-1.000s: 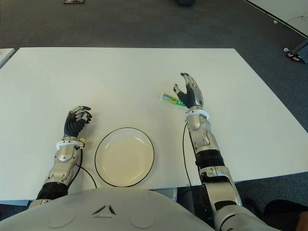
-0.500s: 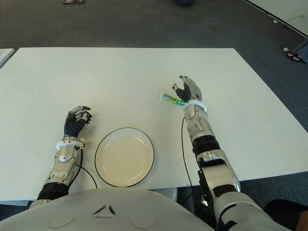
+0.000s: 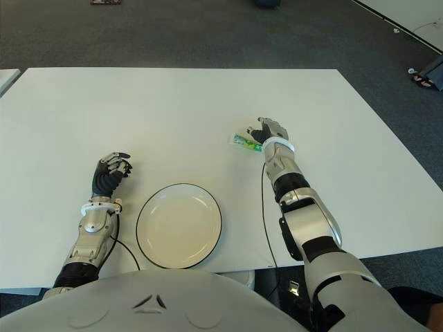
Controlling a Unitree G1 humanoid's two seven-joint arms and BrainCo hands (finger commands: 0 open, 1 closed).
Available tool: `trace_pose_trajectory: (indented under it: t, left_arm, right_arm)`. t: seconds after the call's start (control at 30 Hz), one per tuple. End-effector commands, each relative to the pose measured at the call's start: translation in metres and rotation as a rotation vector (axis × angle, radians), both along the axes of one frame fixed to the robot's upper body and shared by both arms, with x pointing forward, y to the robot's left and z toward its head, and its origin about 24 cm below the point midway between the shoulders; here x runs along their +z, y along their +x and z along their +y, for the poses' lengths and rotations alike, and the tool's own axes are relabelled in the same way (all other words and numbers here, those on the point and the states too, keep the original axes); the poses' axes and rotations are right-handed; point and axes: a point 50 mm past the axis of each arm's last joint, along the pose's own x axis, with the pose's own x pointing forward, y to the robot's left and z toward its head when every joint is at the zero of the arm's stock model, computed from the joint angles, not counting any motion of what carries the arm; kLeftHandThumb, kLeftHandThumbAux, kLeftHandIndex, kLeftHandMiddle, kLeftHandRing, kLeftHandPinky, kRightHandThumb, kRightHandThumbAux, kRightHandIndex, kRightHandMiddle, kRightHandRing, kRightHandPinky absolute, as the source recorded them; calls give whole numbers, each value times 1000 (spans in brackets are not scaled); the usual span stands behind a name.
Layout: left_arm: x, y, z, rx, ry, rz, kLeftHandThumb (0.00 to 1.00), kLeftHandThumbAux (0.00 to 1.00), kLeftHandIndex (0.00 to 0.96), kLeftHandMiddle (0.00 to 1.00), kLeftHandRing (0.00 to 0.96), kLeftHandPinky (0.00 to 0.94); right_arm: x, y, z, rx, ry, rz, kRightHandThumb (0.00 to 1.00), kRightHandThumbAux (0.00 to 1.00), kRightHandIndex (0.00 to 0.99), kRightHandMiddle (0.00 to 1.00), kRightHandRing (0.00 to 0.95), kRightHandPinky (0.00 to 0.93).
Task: Put the toothpaste on the table into the plate.
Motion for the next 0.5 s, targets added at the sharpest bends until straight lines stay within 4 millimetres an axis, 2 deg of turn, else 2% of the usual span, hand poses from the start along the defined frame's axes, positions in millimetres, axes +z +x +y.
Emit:
trace_pose_trajectory:
  t: [0.03,0.37,0.5]
  left_arm:
    - [-17,-12,-3,15,-14,99,705,719,430,618,625,603]
    - [-15,-13,-4,17,-15,92,705,719,429,623,631,610]
    - [-16,-14,-2,13,-17,95,705,718,430,620,629,604]
  right_arm:
    - [-5,2,4,24,-37,57,481,213,0,0,0,0]
    - [-15,-1,7,42,-84,164,509,209,0,0,0,0]
    - [-27,-8,10,72,-113,210,513,197,0,0,0,0]
